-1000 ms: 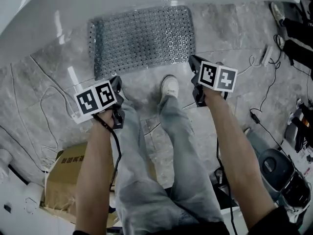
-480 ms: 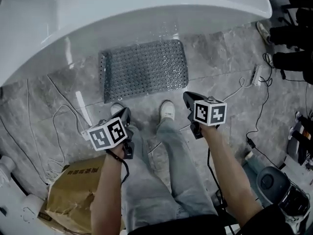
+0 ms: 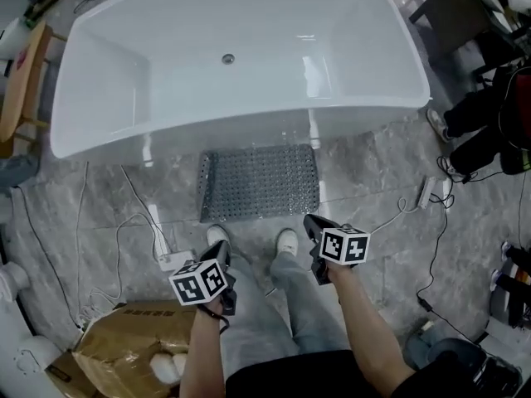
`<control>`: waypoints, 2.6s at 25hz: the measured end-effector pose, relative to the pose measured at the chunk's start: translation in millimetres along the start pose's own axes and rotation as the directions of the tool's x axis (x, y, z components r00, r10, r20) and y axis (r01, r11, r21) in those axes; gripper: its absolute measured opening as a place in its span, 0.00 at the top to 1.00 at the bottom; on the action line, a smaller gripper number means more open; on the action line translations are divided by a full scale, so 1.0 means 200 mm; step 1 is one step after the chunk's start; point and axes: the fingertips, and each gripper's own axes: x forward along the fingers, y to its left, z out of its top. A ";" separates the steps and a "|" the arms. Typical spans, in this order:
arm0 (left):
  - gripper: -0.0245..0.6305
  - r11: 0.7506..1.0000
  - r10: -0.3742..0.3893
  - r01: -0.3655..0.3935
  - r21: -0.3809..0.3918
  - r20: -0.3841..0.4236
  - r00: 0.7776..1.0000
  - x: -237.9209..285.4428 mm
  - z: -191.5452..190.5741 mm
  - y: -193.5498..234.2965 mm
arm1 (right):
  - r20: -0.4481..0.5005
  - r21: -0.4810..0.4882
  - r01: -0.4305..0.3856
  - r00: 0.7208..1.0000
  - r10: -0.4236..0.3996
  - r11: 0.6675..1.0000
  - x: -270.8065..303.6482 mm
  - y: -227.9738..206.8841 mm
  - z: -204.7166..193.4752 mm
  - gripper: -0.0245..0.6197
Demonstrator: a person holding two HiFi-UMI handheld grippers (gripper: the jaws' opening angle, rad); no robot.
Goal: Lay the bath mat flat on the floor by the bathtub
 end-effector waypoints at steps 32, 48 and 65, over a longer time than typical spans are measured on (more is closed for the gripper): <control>0.96 0.963 -0.175 -0.010 0.269 0.656 0.734 -1.40 0.99 -1.21 | 0.375 -0.664 -0.118 0.802 0.465 0.738 -1.38 1.39 1.18 0.95; 0.96 0.896 -0.258 -0.122 0.427 0.725 0.639 -1.71 1.07 -1.70 | 0.493 -0.739 -0.004 0.678 0.545 0.673 -1.89 1.63 1.24 0.95; 0.96 0.883 -0.249 -0.132 0.451 0.686 0.684 -1.59 0.98 -1.71 | 0.527 -0.710 0.067 0.710 0.467 0.701 -1.89 1.46 1.19 0.95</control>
